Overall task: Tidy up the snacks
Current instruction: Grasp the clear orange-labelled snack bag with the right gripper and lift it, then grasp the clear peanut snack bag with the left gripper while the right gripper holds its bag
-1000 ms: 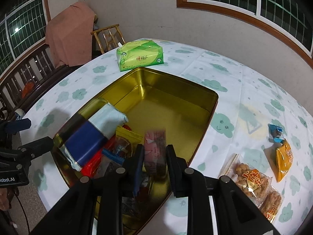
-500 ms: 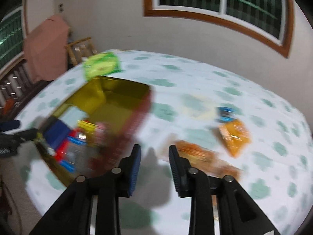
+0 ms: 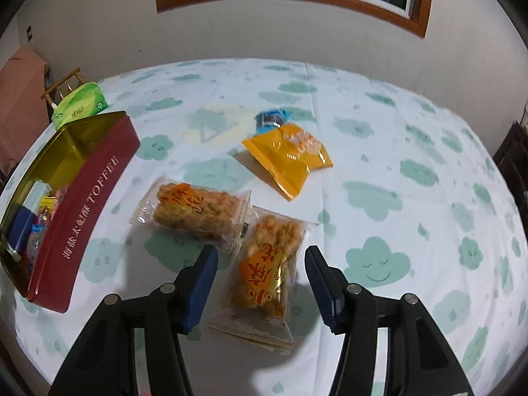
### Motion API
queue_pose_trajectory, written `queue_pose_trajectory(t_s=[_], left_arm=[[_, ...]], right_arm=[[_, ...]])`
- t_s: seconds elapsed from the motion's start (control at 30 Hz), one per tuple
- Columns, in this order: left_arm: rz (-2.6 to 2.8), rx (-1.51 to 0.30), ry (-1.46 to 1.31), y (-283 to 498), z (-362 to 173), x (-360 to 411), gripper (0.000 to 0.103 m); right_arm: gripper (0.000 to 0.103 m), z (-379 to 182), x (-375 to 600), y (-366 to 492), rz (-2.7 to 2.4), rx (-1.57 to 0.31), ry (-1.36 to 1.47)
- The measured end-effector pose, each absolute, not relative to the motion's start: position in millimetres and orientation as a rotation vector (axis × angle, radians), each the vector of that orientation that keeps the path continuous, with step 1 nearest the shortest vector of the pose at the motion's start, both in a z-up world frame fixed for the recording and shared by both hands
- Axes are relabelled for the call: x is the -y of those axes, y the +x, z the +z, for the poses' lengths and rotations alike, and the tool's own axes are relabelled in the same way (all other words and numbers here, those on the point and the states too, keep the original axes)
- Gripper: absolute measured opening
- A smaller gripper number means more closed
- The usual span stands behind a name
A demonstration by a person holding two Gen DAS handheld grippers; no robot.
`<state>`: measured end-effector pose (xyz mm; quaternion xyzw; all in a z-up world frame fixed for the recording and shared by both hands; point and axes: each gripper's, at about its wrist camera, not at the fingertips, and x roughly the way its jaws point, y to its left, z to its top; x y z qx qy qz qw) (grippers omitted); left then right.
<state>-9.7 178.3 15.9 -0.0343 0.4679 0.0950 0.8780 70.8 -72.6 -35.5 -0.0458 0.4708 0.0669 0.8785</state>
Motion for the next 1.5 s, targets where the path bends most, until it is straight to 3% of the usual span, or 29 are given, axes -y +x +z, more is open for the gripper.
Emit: queue_pose_trajectory(t_s=[0.2, 0.37, 1.1, 1.5], left_arm=[[0.160, -0.984, -0.030, 2, 17, -156, 0.088], [0.117, -0.994, 0.000, 15, 17, -129, 0.088], [-0.041, -1.066, 0.058, 61, -5, -38, 0.088], [0.055, -1.147, -0.217, 98, -15, -28, 0.086]], right_arm=[[0.055, -48, 79, 78, 0.142, -1.011, -0.061], [0.040, -48, 83, 76, 0.157, -0.998, -0.081], [0.039, -52, 230, 101, -0.031, -0.940, -0.038], [0.039, -53, 277, 105, -0.077, -0.910, -0.020]])
